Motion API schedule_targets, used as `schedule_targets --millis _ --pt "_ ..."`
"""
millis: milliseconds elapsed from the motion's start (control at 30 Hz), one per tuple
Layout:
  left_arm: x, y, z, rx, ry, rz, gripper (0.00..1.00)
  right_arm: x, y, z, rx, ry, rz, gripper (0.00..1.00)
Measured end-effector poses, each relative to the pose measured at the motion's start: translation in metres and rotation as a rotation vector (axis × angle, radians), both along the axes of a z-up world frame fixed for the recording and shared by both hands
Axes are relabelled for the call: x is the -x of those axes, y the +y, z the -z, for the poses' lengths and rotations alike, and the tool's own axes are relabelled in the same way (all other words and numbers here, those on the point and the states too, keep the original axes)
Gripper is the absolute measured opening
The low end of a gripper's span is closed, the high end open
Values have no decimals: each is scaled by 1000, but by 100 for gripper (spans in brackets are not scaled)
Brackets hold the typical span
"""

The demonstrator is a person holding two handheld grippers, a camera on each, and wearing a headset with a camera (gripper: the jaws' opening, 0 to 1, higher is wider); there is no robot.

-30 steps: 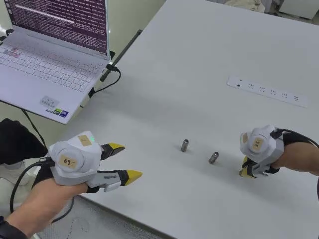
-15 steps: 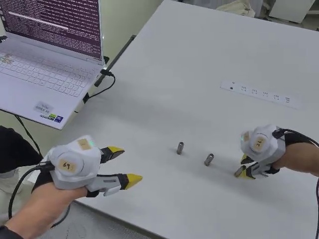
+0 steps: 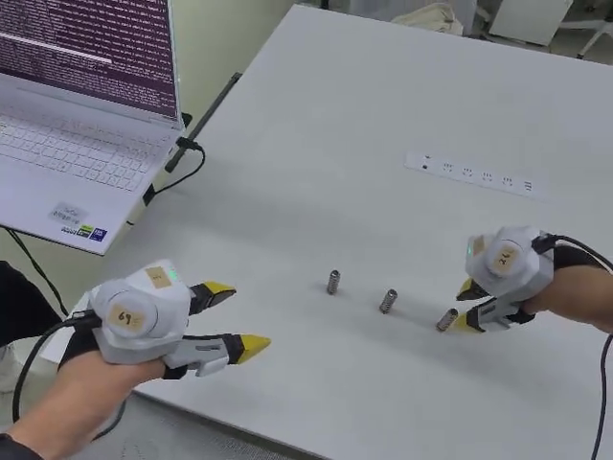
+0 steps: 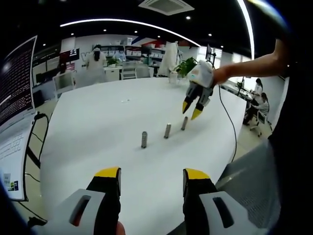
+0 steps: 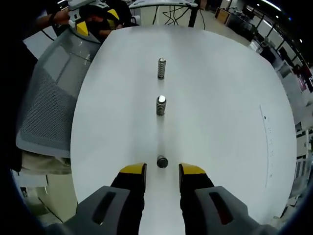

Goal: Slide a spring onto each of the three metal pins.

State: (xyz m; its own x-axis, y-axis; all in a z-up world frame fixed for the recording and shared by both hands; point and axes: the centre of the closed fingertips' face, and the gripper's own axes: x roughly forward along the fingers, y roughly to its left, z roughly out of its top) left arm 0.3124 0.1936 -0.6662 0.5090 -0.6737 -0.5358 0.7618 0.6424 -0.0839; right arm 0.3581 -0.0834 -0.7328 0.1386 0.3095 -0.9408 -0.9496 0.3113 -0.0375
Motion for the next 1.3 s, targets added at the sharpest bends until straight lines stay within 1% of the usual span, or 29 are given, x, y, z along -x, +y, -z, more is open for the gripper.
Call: schedule_targets --millis 133,200,267,400,533,667,767,867,900,1000,1100,1167,1200,1300 --pt "1 -2 -1 0 -4 7 46 2 -3 -2 -19 -16 38 25" --pt "1 -2 -1 4 -4 7 46 5 -3 -4 -52 -18 82 25" --pt "1 -1 -2 5 -5 7 46 7 -5 -5 -75 -26 109 24" --pt "1 0 -3 7 -6 4 46 13 -8 -6 -108 -31 156 24" --pt "1 1 -3 8 -6 0 46 18 -10 -11 -163 -56 226 24" --pt "0 0 -4 15 -7 -4 45 21 -11 -17 -232 -83 301 25" --pt "1 -2 -5 13 -8 4 45 26 -12 -22 -259 -122 320 24" --pt "1 -3 -5 16 -9 5 45 30 -11 -26 -281 -140 337 24" --pt "1 -4 -6 16 -10 5 45 31 -11 -28 -297 -148 347 25" --pt "1 -6 -7 17 -11 11 45 35 -10 -31 -332 -154 379 25" --pt "2 -7 -7 17 -10 15 45 40 -10 -32 -345 -163 402 26" --pt "3 -7 -7 18 -8 18 45 43 -10 -33 -365 -166 427 26" --pt "3 -7 -7 18 -8 19 45 44 -10 -34 -377 -171 445 26" --pt "3 -10 -7 17 -8 23 46 48 -7 -40 -448 -177 495 29"
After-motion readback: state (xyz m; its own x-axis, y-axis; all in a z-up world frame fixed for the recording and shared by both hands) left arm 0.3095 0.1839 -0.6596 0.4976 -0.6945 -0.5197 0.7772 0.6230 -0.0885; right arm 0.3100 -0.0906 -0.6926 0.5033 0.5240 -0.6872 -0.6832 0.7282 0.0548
